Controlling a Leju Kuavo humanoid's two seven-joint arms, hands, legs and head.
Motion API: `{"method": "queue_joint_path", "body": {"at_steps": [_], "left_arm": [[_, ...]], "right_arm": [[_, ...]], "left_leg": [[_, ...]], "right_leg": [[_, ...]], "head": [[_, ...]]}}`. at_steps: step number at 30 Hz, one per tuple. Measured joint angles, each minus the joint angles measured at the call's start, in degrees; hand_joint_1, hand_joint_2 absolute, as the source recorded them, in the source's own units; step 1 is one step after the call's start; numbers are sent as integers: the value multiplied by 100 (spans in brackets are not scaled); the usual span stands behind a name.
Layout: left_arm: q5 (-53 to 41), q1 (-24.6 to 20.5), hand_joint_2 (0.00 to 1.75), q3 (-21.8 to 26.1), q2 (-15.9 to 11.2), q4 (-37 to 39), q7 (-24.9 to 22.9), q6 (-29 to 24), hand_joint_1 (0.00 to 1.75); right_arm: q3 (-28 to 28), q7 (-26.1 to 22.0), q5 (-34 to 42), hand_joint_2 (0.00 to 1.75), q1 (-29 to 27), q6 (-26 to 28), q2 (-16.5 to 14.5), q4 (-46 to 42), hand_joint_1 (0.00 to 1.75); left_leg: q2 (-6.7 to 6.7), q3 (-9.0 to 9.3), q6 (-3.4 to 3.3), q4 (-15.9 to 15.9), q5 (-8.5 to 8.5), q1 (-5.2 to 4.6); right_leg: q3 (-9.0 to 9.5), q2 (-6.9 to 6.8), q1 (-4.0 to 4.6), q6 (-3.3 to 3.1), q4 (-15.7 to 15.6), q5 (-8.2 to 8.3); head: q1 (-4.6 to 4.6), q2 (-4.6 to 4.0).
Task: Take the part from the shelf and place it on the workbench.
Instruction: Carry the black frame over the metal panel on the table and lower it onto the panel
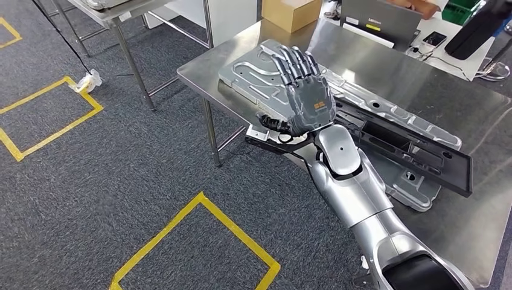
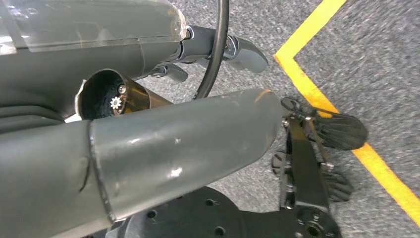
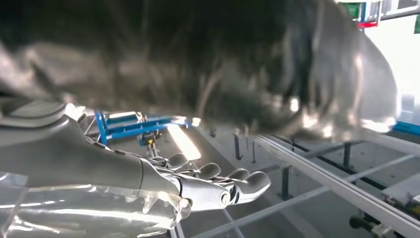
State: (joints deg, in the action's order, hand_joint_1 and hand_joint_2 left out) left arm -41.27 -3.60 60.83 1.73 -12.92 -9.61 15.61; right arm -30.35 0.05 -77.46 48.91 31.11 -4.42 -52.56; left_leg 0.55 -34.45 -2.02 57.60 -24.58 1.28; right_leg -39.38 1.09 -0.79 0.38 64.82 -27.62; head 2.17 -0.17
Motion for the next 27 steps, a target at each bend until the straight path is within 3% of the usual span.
{"method": "queue_joint_path", "body": {"at_steps": [2,3,4,5,7,9,12,14,15,17,19,20,21,23,25,27], "left_arm": [[-29,7,0,0,7,0,33,-22,0],[-52,13,0,-1,10,0,46,-28,0],[-73,17,0,-2,15,0,60,-32,0],[-93,18,0,-2,20,0,74,-33,0],[-120,12,0,-4,28,0,100,-35,0],[-146,-2,0,-7,33,0,122,-50,0],[-177,4,0,-9,47,0,157,-79,0],[-190,16,0,-10,64,1,183,-88,0],[-192,12,0,-11,70,2,194,-91,0],[-192,-7,0,-11,76,2,210,-93,0],[-193,-11,0,-11,80,2,225,-94,0],[-194,-9,0,-11,83,2,230,-95,0],[-195,-7,0,-11,86,2,233,-95,0],[-195,-23,0,-11,88,2,236,-95,0],[-195,-51,0,-11,93,2,240,-95,0],[-195,-58,0,-11,97,2,244,-95,0]], "right_arm": [[-8,-5,10,0,-25,9,3,44,0],[-11,-7,14,0,-47,8,7,74,0],[-12,-8,17,0,-68,6,11,104,0],[-12,-8,18,0,-83,5,15,132,0],[-12,-7,18,0,-87,5,27,172,0],[-12,-6,22,0,-82,1,56,209,0],[-12,-5,37,0,-77,-26,106,244,0],[-12,-6,55,0,-54,-53,123,249,0],[-13,-7,67,0,-42,-68,127,249,0],[-13,-8,97,0,-33,-101,149,257,0],[-12,-11,121,0,-39,-137,180,271,0],[-12,-14,128,0,-38,-150,193,277,0],[-12,-16,131,0,-34,-160,203,278,0],[-12,-17,133,0,-15,-165,218,277,0],[-12,-19,133,0,3,-168,240,275,0],[-12,-20,133,0,10,-176,255,274,0]], "left_leg": [[16,-16,-9,-7,14,4],[33,-26,-3,-2,18,5],[57,-34,8,5,21,9],[87,-39,24,16,22,16],[153,-51,79,47,13,34],[219,-79,163,76,15,40],[304,-100,290,42,53,51],[230,-160,342,160,-41,55],[158,-260,352,380,-176,51],[30,-602,358,1121,-547,41],[-4,-836,349,1640,-700,39],[-19,-801,334,1596,-625,36],[-52,-645,308,1317,-462,28],[-278,-217,233,522,-171,-29],[-417,-12,167,102,-80,-91],[-304,-20,121,64,-57,-102]], "right_leg": [[-290,-43,-15,29,691,-359],[-373,-49,-27,45,914,-430],[-364,-51,-40,56,948,-399],[-255,-50,-52,63,786,-282],[172,47,-69,65,53,3],[436,142,-50,39,-436,103],[459,66,-8,-51,-505,101],[492,-22,-25,-150,-572,135],[507,-69,-33,-197,-605,149],[511,-169,1,-254,-616,146],[509,-277,45,-274,-609,136],[510,-328,64,-279,-605,131],[515,-378,79,-283,-602,126],[529,-473,116,-271,-590,107],[535,-565,147,-246,-580,90],[542,-665,159,-223,-582,82]], "head": [[-1,0],[1,0],[-1,0],[1,0],[0,0],[-3,0],[-4,0],[-10,0],[-15,0],[-23,0],[-22,0],[-22,0],[-22,0],[-23,0],[-20,0],[-16,0]]}}
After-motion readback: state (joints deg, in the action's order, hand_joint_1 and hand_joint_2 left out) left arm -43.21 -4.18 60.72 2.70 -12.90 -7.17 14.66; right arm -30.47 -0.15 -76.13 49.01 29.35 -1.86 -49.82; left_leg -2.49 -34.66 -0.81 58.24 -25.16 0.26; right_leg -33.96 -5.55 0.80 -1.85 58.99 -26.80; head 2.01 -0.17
